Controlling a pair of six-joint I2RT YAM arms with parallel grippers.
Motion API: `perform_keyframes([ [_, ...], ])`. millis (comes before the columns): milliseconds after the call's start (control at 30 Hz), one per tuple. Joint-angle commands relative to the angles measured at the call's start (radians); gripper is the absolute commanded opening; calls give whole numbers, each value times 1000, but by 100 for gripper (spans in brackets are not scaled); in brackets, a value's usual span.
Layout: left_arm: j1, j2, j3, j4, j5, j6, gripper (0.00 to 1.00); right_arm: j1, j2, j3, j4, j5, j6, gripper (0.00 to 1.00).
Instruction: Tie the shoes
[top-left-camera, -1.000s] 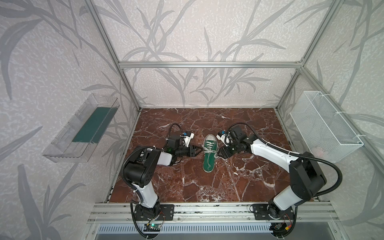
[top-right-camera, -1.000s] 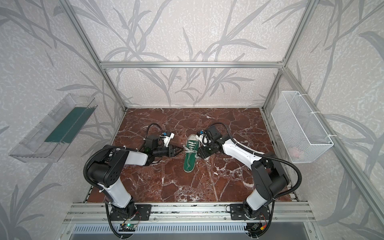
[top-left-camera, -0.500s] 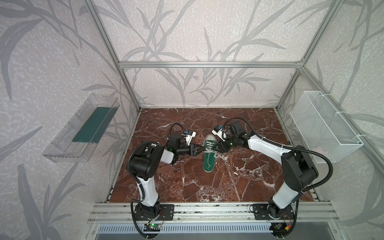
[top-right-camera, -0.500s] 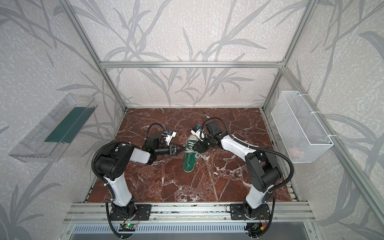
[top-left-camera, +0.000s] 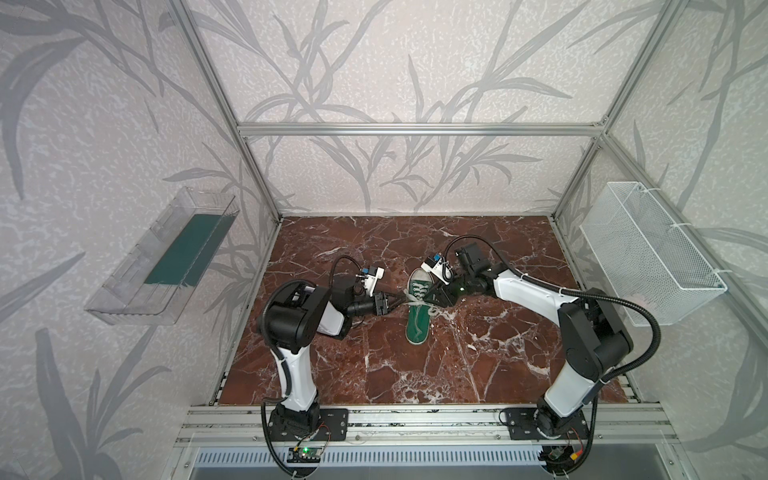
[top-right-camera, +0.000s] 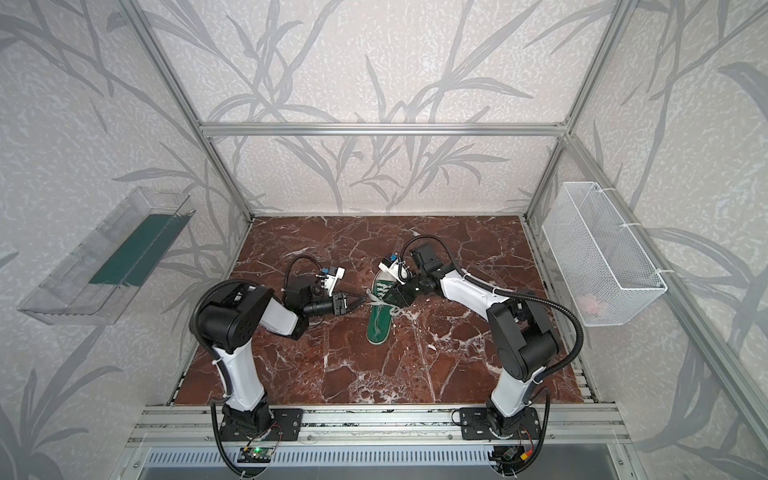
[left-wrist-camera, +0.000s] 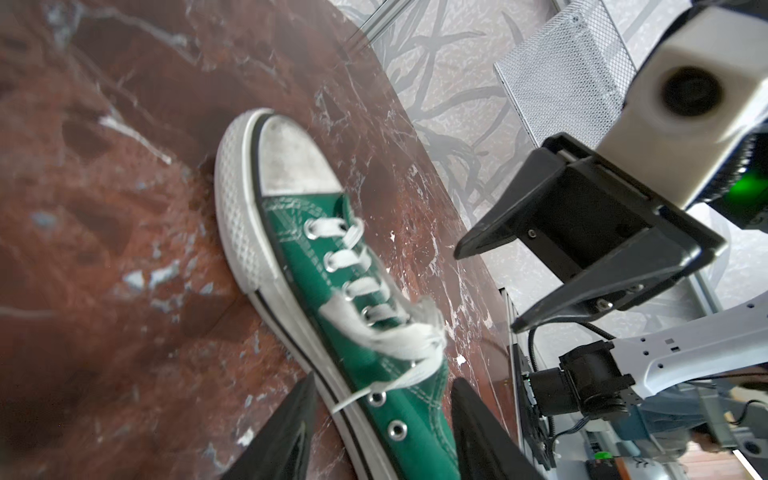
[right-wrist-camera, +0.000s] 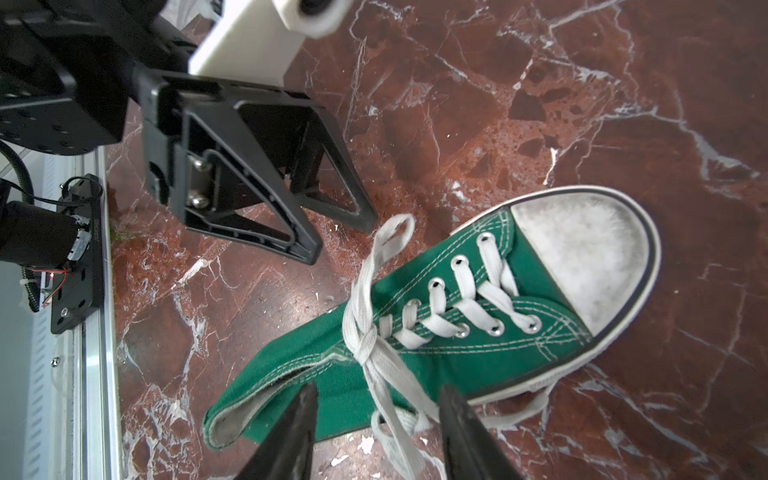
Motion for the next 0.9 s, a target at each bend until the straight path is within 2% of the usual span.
perform_keyframes([
  [0,-26,38,-25,221,-15,-43,50,-3,-14,-22,41,-36,-5,47],
  [167,-43,29,-66,221,-57,4,51,-4,-10,-28,41,-48,-3,46],
  [867,-58,82,-16,221,-33,-14,52,0,11,-21,43,-81,-6,46],
])
